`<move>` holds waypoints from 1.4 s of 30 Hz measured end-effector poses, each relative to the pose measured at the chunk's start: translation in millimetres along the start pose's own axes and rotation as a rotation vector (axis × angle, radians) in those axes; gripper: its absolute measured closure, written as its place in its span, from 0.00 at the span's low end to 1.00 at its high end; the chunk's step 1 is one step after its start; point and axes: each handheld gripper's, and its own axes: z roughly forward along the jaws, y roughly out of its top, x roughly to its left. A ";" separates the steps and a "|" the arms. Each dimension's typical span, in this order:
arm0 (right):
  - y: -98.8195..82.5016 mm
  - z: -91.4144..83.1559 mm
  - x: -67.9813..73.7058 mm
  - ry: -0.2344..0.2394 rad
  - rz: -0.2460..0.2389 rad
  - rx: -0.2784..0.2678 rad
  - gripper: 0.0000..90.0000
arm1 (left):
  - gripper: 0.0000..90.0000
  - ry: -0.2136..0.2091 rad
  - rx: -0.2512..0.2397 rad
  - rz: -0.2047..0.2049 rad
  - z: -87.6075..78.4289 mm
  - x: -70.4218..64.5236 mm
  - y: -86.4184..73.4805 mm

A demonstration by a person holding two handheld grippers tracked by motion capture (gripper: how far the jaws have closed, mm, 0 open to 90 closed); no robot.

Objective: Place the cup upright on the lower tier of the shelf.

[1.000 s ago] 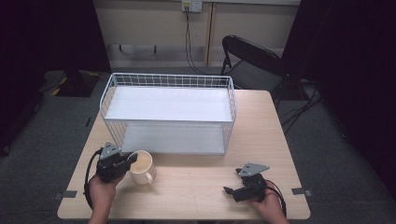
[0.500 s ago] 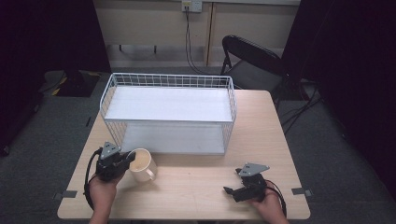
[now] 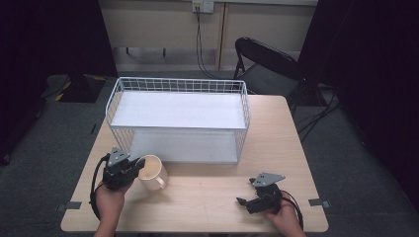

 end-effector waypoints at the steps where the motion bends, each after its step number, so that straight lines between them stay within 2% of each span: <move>1: 0.0 0.0 0.0 0.000 0.000 0.000 0.14 | 0.91 -0.002 -0.004 -0.012 0.9 -0.5 1.6; 14: 0.0 0.0 0.0 0.000 -0.001 0.000 0.14 | 0.91 0.026 -0.004 -0.020 10.9 -5.1 9.4; 19: 0.0 0.0 0.0 0.000 -0.001 0.000 0.14 | 0.91 0.053 -0.030 -0.020 15.3 -8.7 12.0; 31: 0.0 0.0 0.0 0.000 0.000 0.000 0.14 | 0.91 0.098 -0.056 -0.026 23.7 -12.1 18.5; 42: 0.0 0.0 0.0 0.000 0.000 0.000 0.14 | 0.91 0.125 -0.050 -0.035 34.6 -13.2 23.9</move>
